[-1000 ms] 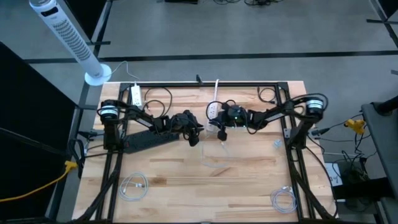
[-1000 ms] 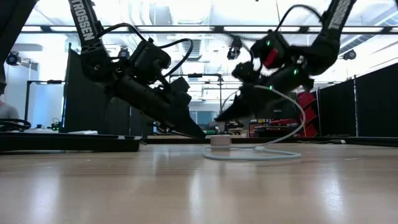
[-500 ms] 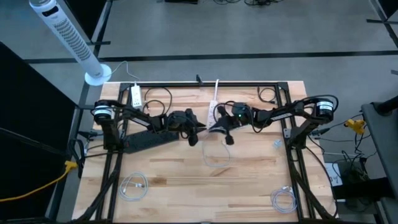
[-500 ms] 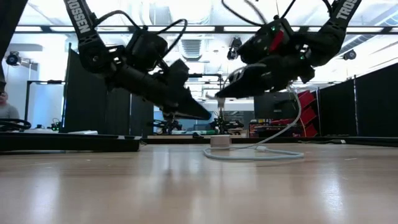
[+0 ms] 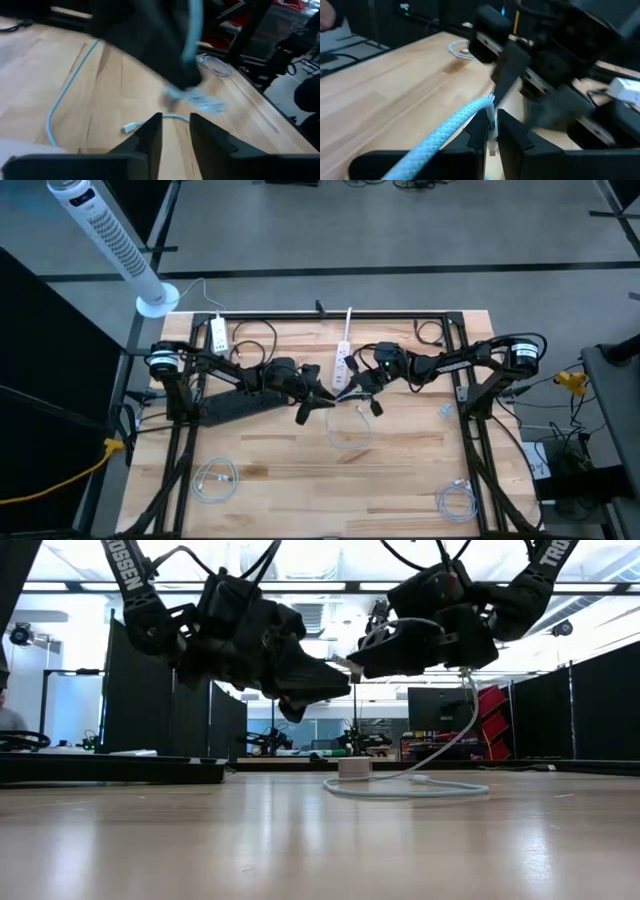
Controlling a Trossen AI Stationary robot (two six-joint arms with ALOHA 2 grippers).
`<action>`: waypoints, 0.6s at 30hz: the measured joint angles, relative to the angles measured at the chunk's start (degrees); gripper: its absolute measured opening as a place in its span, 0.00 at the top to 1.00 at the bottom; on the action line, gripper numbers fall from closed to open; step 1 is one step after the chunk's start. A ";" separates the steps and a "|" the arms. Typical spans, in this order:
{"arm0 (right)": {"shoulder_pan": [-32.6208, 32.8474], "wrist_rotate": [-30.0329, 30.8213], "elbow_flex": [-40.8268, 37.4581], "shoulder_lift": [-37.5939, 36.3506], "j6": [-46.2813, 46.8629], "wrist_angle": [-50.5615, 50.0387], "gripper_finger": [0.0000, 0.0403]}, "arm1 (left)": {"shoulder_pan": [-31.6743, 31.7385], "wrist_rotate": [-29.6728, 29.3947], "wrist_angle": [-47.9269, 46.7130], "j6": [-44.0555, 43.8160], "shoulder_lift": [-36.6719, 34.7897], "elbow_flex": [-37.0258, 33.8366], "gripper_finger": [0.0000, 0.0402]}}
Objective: Insert USB
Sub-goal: Insert the light blue USB cable into the right white outlet
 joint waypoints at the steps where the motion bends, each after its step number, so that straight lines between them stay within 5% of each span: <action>1: 0.22 -0.24 0.05 -0.02 -0.07 -0.09 0.96 | 0.00 -0.08 0.03 -0.17 0.00 0.00 0.72; 11: 1.87 0.15 0.54 -0.02 -2.84 -0.19 0.96 | -0.60 5.51 -0.83 0.23 0.02 2.14 0.45; 18: 2.11 -0.21 0.54 0.02 -2.95 -0.18 0.96 | -1.75 8.42 -4.24 4.45 0.17 5.74 0.49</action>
